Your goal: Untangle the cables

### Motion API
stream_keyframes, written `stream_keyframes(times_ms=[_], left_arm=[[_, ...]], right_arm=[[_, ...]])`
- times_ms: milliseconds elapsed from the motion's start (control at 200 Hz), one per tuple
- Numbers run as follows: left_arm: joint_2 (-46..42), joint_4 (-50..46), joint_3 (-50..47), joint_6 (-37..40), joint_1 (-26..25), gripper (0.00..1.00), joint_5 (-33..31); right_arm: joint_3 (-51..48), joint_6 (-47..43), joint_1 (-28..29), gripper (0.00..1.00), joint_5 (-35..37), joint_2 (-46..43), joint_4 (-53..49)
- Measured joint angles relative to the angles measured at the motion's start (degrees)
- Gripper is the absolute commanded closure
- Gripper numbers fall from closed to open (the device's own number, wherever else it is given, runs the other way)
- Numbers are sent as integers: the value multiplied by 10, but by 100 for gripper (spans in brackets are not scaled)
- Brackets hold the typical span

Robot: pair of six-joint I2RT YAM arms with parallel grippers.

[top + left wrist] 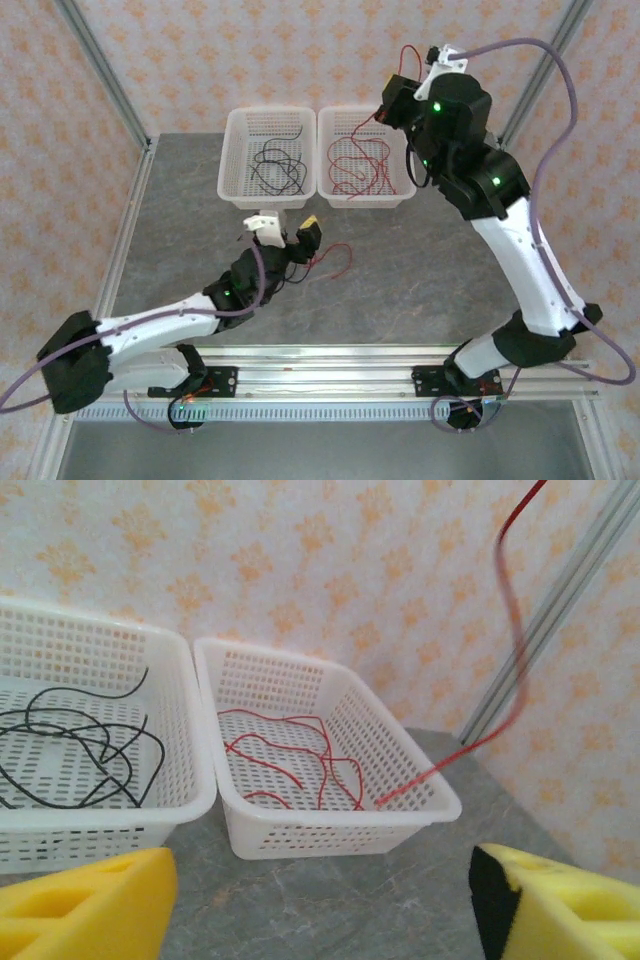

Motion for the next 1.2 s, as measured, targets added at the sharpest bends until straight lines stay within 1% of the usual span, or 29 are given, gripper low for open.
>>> stream_keyframes(times_ms=[25, 90, 115, 270, 375, 511, 606, 781, 991, 1096, 1171, 1201], left_arm=[[-15, -7, -5, -2, 0, 13, -1], [-57, -26, -21, -10, 0, 2, -4], [-72, -31, -29, -17, 0, 1, -4], [-152, -48, -86, -41, 4, 1, 16], [-181, -62, -110, -57, 5, 1, 27], [-204, -87, -113, -69, 5, 1, 36], [-218, -106, -113, -73, 5, 3, 40], [-234, -152, -101, -85, 5, 8, 40], [-236, -209, -58, -91, 5, 9, 36], [-236, -229, -40, -95, 5, 8, 36], [-234, -247, -29, -98, 5, 1, 34], [-231, -257, -23, -101, 5, 1, 31]], right_arm=[[5, -2, -10, 100, -5, 10, 2], [16, -3, -36, 100, -22, 36, 6], [19, -3, -45, 100, -30, 46, 9], [27, -3, -94, 100, -85, 115, 33], [49, -4, -108, 100, -110, 174, 36], [70, -6, -119, 100, -126, 244, 35], [64, -6, -126, 100, -130, 274, 33], [36, -6, -133, 100, -131, 302, 31], [33, -6, -133, 100, -123, 361, 16], [33, -5, -133, 100, -119, 399, 3], [33, -3, -133, 100, -118, 429, -6], [33, -3, -133, 100, -118, 439, -10]])
